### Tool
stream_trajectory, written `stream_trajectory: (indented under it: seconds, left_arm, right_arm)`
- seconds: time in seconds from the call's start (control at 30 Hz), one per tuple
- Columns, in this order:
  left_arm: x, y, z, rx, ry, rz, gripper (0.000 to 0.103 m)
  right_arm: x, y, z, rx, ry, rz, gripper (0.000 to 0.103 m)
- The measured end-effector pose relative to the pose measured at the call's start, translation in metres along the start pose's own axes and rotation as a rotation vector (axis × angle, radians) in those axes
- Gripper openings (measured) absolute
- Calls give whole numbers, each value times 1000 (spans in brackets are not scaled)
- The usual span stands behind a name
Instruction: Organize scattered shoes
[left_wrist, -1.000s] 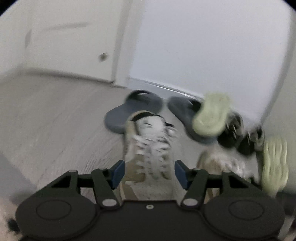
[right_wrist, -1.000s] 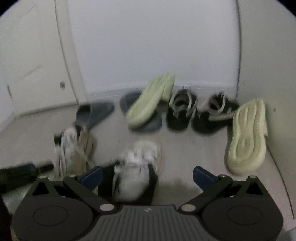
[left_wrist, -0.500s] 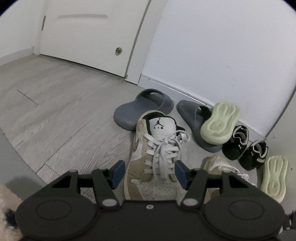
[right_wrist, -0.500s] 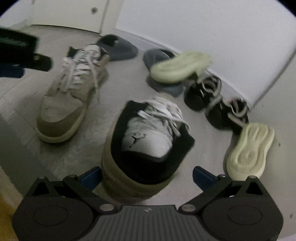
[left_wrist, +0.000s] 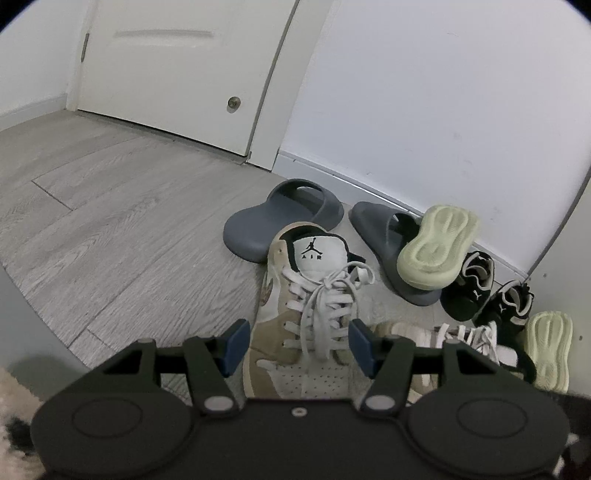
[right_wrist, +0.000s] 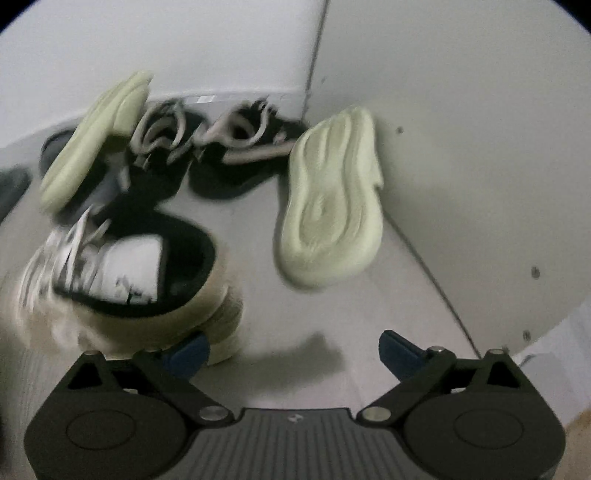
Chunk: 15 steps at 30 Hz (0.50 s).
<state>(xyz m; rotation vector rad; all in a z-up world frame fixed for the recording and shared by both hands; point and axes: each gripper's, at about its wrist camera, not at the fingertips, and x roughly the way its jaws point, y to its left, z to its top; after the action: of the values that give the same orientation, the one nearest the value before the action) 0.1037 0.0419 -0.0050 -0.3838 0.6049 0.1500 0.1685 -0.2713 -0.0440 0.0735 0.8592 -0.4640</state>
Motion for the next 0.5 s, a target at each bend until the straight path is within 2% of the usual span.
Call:
stream_trajectory:
  seconds: [0.2, 0.27, 0.33, 0.43, 0.5]
  left_arm:
    - [-4, 6, 1, -35, -27, 4, 60]
    - [-3, 8, 2, -52, -34, 9, 60]
    - [-2, 7, 3, -52, -39, 13, 60]
    - [0, 3, 2, -32, -38, 8, 60]
    - [-1, 2, 2, -23, -42, 0, 60]
  right_arm:
    - [15, -11, 18, 188, -94, 105, 97]
    - [-4, -8, 13, 235, -165, 143, 97]
    - [-28, 3, 0, 252, -226, 224, 102]
    - [-34, 30, -17, 232, -187, 368, 103]
    - [-26, 52, -21, 226, -125, 397, 103]
